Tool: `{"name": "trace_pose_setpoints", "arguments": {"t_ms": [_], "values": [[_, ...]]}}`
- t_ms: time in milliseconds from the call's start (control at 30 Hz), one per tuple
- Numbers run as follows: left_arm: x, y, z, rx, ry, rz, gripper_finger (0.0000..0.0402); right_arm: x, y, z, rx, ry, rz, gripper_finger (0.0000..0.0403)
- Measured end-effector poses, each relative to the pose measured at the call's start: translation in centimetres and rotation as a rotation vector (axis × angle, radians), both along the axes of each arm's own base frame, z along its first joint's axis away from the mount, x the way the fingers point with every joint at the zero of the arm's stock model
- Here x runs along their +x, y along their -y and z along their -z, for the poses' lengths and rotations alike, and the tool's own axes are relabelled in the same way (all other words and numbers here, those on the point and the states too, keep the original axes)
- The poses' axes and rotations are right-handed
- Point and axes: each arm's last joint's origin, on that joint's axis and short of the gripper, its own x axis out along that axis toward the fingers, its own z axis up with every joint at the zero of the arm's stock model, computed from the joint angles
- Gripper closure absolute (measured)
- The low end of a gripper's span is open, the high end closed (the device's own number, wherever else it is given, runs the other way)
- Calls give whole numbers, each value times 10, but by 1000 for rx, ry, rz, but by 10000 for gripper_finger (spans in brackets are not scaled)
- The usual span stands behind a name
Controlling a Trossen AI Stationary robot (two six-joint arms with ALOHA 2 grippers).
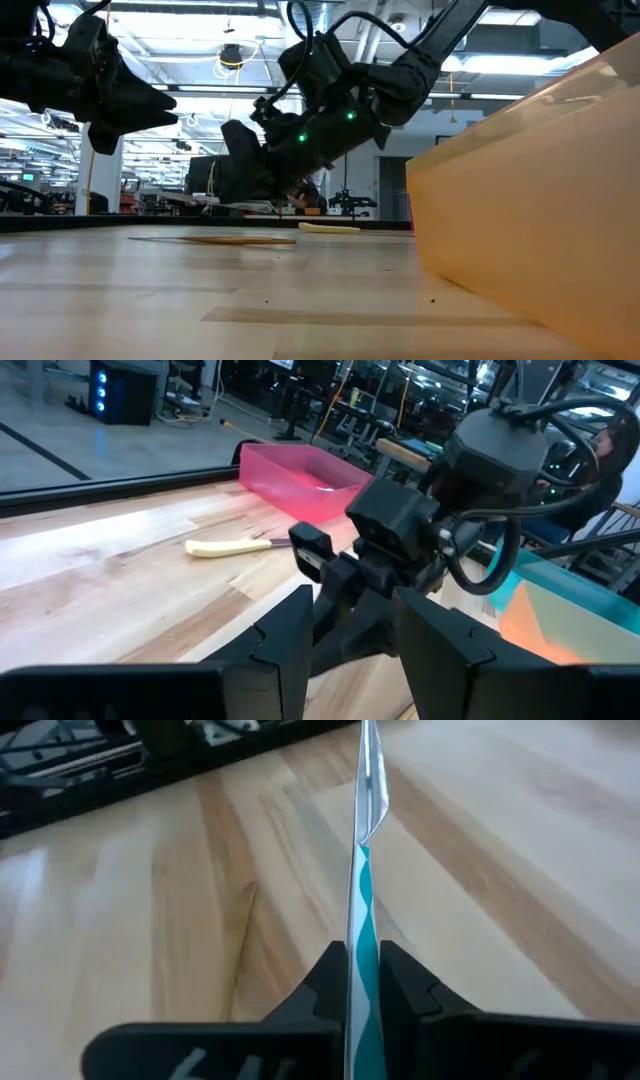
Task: Sort silverware by color (type)
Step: Put the blue patterned knife into the red bin
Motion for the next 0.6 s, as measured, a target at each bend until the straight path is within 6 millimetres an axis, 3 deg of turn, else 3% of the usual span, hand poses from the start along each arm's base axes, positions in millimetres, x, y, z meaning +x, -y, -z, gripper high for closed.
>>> {"name": "trace_pose_setpoints", "arguments": {"t_ms": [333, 600], "values": [[0, 0, 3, -9, -20, -2, 280, 1, -11, -27, -22, 112, 4, 364], [0, 0, 3, -15, -17, -3, 280, -4, -13, -38, -51, 72, 56, 364]]}}
